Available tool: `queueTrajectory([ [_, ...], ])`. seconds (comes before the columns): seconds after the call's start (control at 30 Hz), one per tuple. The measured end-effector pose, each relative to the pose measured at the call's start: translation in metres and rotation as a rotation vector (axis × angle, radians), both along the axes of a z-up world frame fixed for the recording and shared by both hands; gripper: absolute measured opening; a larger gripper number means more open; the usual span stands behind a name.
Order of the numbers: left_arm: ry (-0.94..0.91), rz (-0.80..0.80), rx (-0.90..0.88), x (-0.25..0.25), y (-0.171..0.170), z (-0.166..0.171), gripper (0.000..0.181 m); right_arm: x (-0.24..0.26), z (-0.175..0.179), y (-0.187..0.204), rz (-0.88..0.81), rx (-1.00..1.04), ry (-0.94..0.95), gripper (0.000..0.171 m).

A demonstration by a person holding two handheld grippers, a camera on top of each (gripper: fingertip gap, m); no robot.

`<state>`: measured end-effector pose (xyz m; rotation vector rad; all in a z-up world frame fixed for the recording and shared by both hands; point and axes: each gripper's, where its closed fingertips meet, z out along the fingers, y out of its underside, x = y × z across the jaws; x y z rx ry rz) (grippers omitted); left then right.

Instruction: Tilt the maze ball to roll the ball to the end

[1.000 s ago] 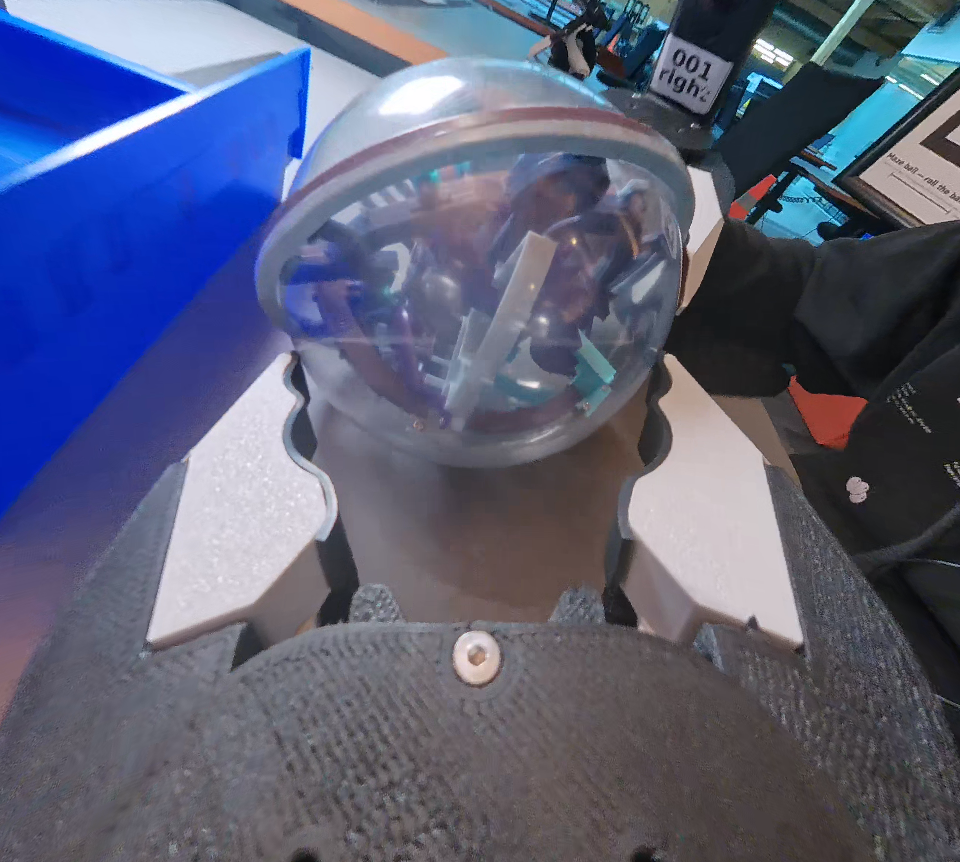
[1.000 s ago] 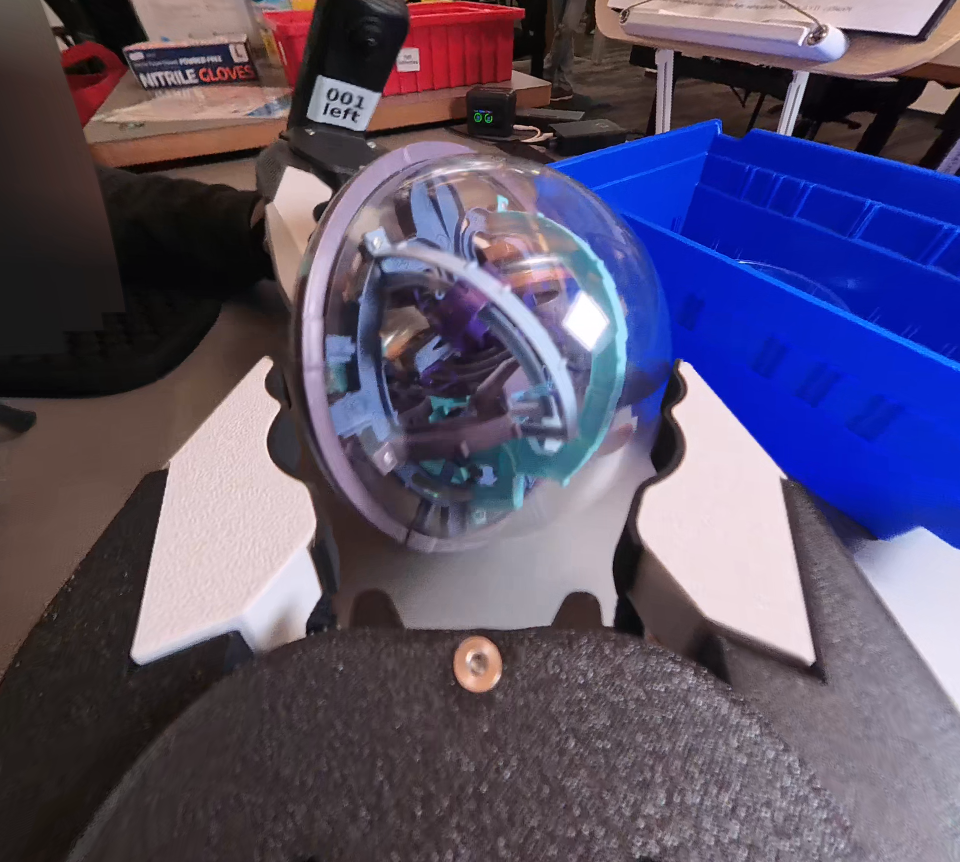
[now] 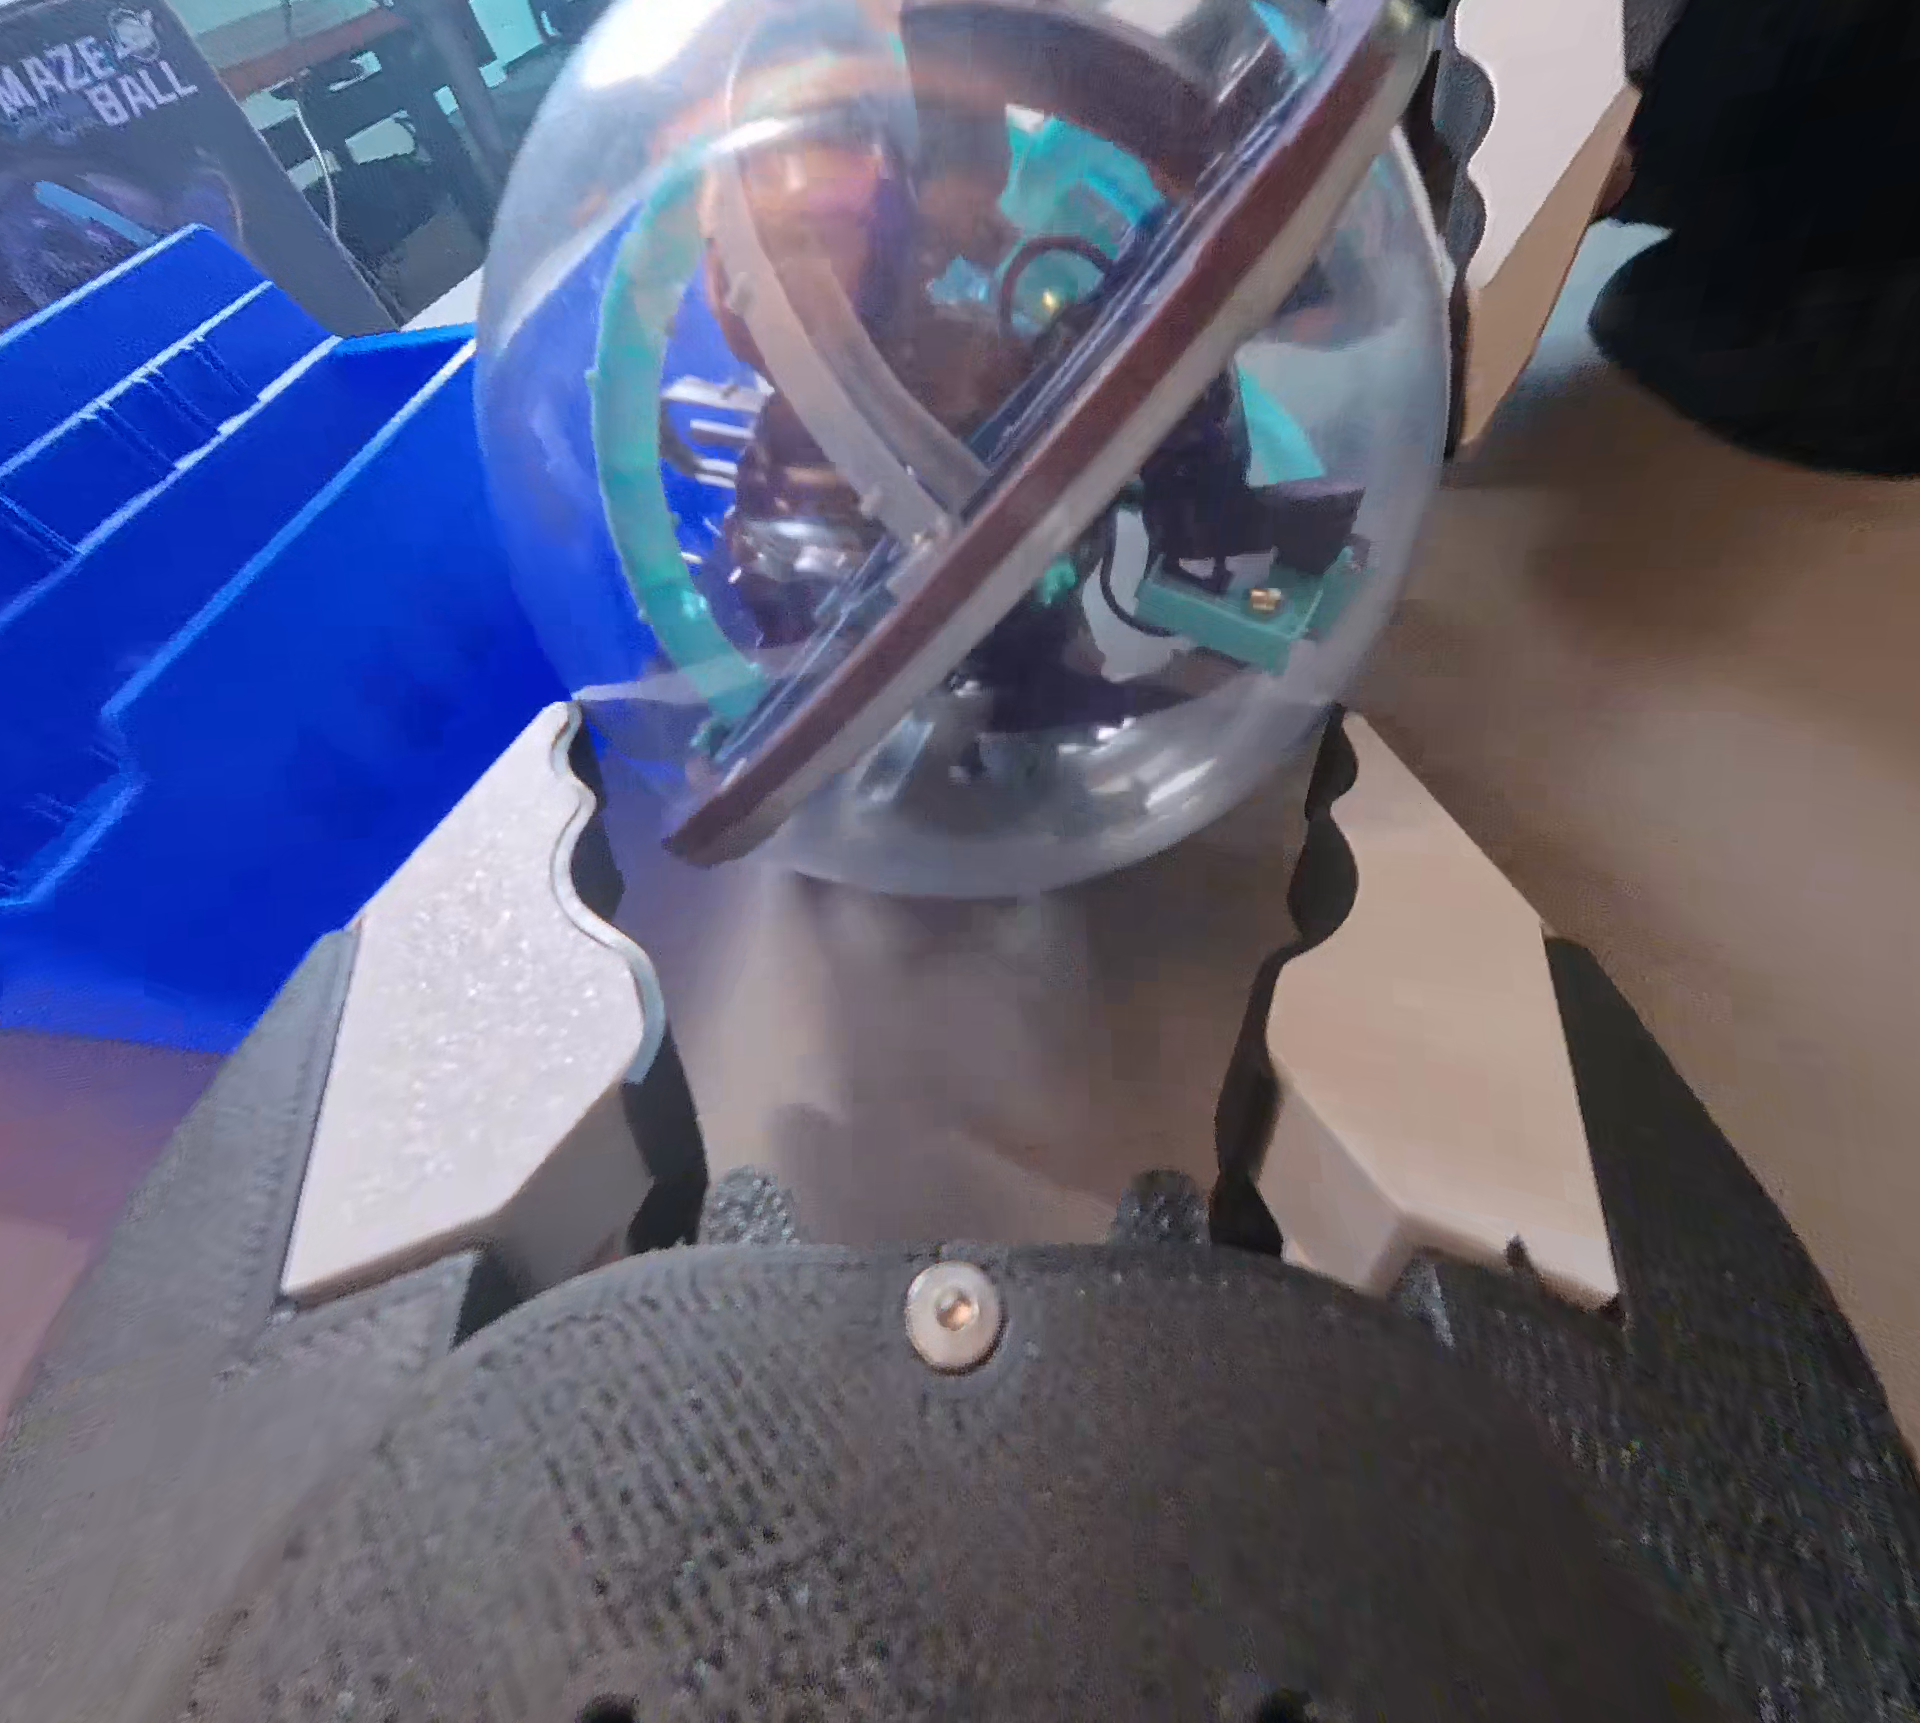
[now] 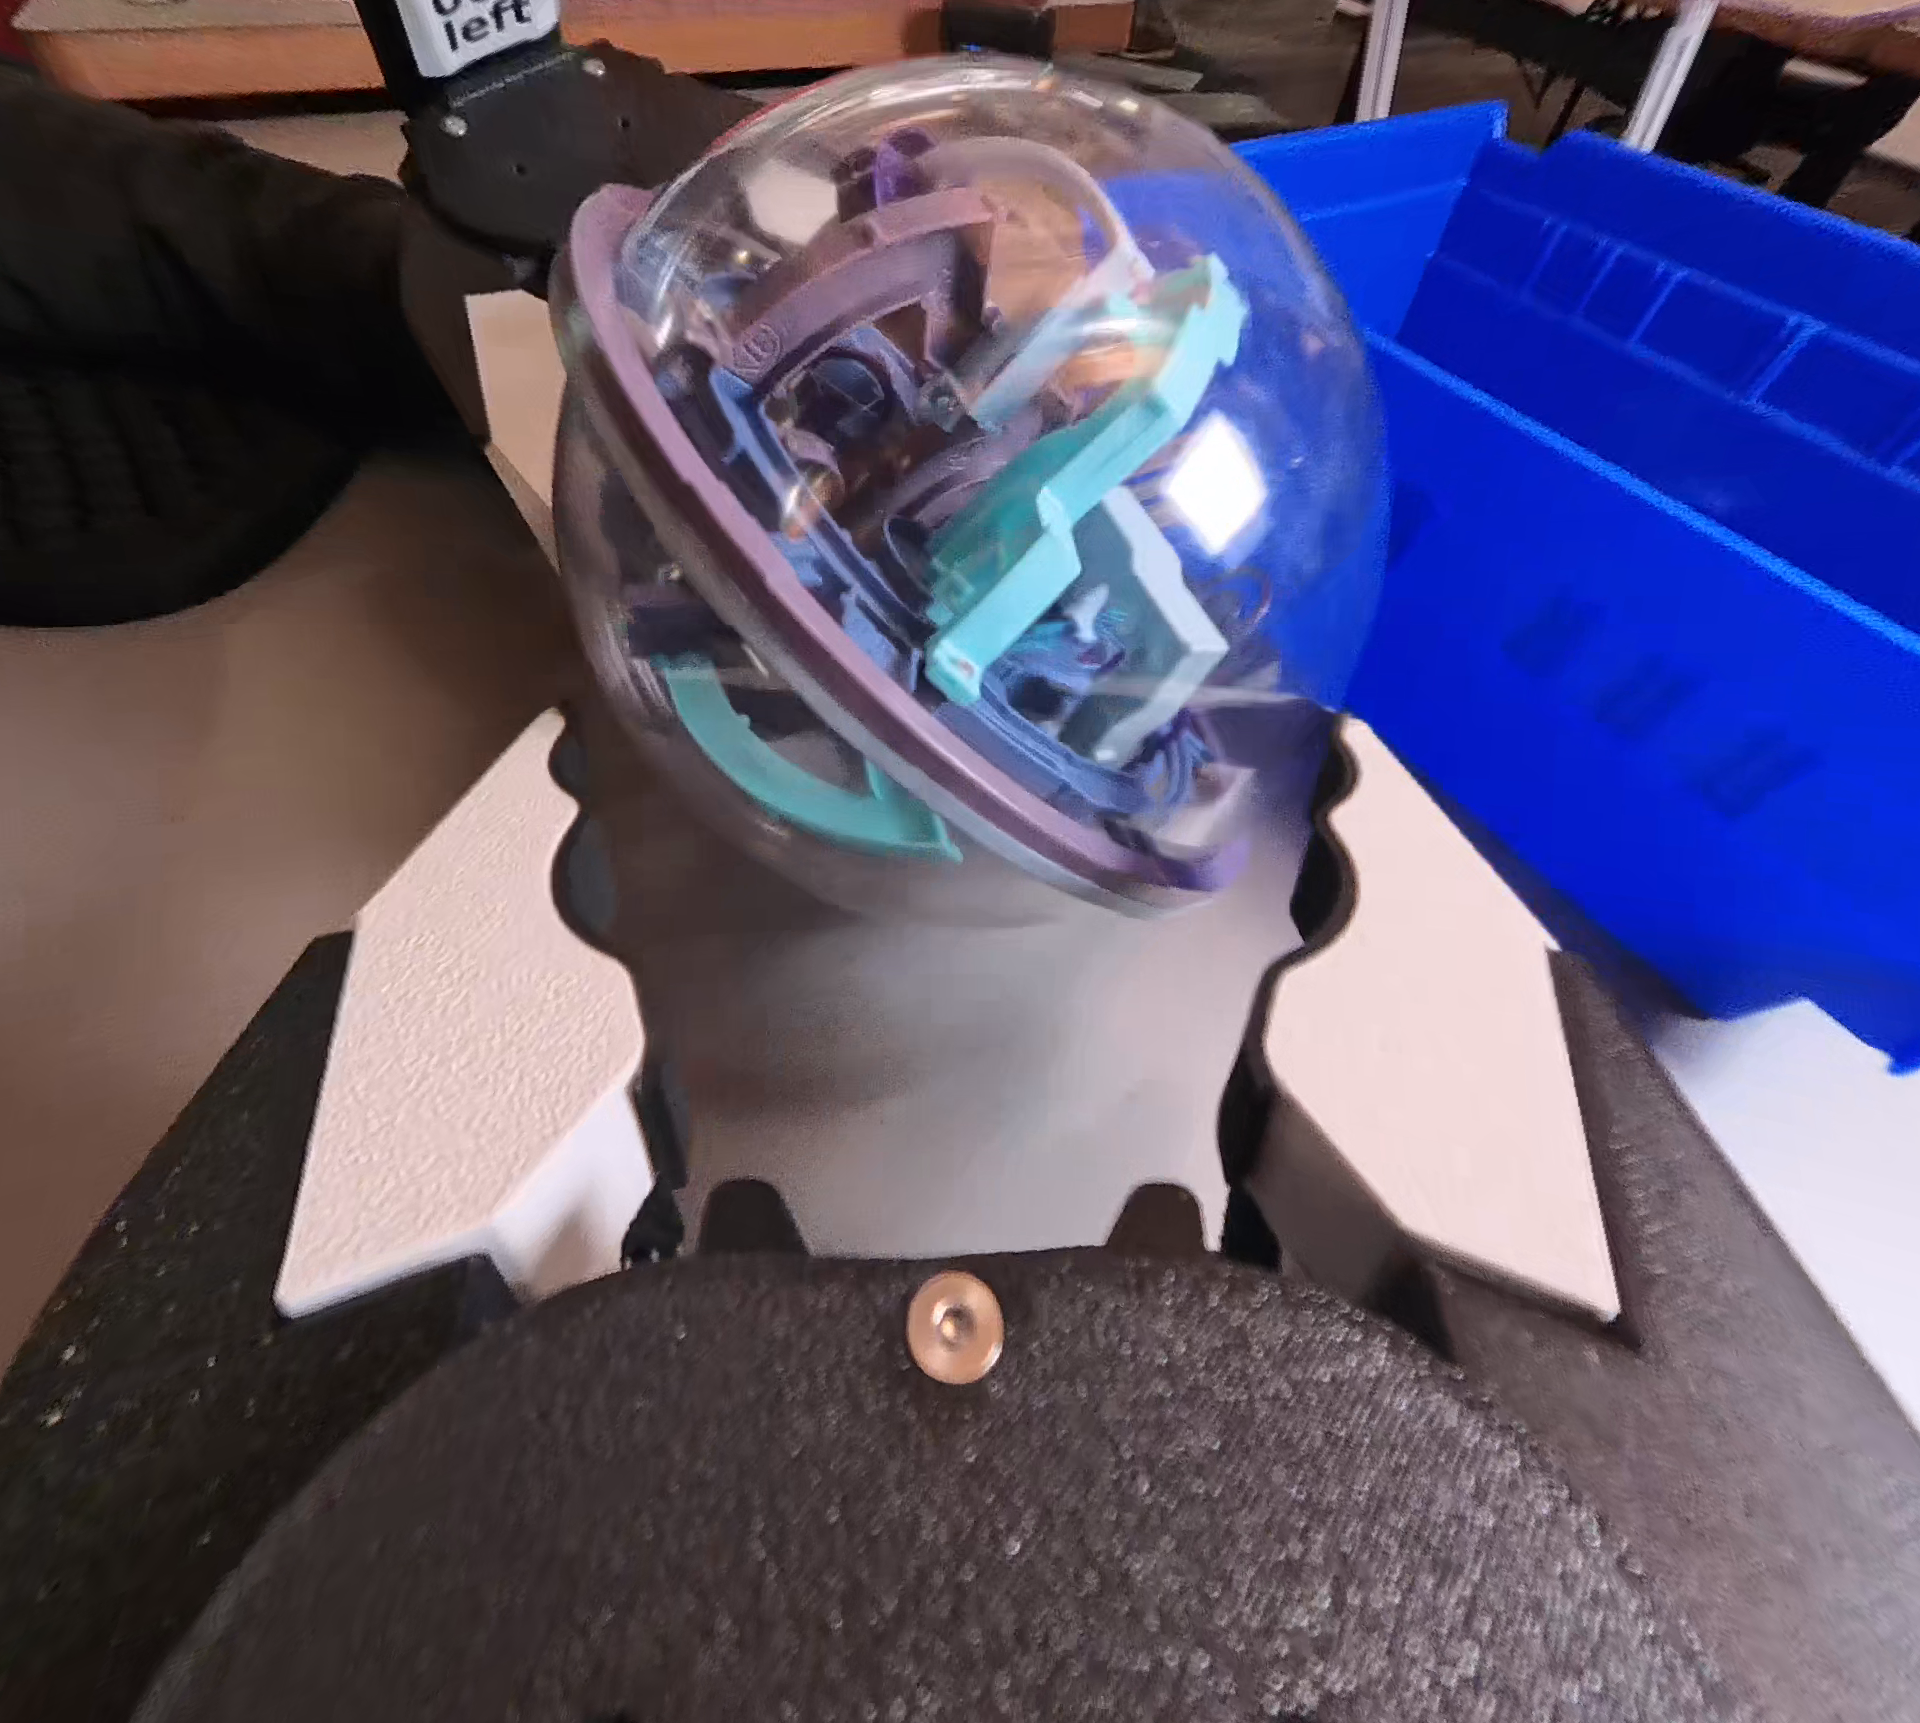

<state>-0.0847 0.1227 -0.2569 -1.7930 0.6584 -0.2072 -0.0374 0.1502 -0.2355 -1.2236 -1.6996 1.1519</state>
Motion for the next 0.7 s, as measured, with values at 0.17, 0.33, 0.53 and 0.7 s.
queueTrajectory([
  [0.17, 0.037, 0.006, 0.059, 0.002, -0.004, 0.009, 0.132, -0.004, -0.014, -0.002, -0.025, 0.055, -0.046, 0.135],
  [0.33, 0.012, -0.033, 0.180, 0.013, -0.011, 0.041, 0.133, -0.003, -0.031, -0.012, 0.017, -0.049, -0.149, 0.136],
  [0.53, -0.008, -0.033, 0.210, 0.015, -0.007, 0.050, 0.129, 0.000, -0.029, -0.006, -0.016, 0.157, -0.175, 0.148],
  [0.7, 0.021, -0.044, 0.254, 0.024, 0.001, 0.063, 0.119, -0.001, 0.013, -0.001, -0.063, 0.306, -0.015, 0.148],
])
